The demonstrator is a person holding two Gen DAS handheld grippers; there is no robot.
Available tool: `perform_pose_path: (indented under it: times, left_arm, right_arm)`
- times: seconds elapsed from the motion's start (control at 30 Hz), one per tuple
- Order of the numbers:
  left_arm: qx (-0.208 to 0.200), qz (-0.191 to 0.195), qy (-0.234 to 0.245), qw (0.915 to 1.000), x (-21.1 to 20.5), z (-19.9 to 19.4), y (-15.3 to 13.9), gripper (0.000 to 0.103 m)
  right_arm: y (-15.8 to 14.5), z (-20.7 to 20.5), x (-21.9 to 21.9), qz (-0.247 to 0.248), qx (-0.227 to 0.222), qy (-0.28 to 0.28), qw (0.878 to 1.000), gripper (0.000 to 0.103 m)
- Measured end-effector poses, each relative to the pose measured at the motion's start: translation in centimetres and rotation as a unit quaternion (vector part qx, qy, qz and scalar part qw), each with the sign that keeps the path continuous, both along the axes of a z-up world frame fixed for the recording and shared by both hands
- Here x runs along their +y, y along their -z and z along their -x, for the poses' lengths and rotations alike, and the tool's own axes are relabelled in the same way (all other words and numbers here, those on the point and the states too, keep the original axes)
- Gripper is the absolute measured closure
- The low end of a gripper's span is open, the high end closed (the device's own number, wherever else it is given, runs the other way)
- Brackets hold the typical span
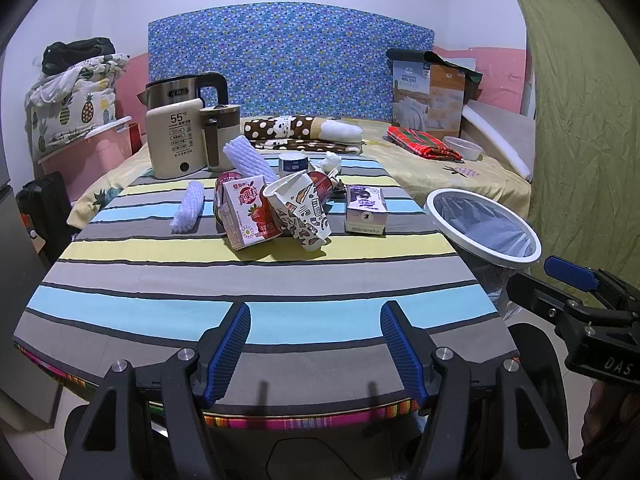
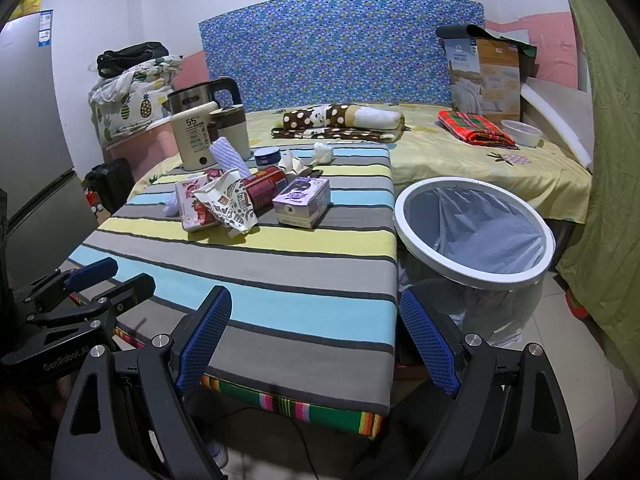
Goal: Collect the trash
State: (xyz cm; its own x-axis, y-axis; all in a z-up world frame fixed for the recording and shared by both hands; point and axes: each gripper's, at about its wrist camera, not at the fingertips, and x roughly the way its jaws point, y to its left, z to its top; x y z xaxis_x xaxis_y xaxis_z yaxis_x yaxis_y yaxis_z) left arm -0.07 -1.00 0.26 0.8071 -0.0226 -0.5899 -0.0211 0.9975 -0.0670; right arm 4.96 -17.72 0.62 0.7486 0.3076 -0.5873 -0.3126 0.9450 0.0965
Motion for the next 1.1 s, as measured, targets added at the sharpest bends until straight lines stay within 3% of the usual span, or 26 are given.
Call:
perform_pose_path:
  times: [1.1]
  left_arm:
    - [0.0,0.003,0.004,1.0,0.05,0.13,-0.06,0.036]
  right_arm:
    - [0.25,-0.19,-0.25,0.002,0.002,0.002,1.0,0.016]
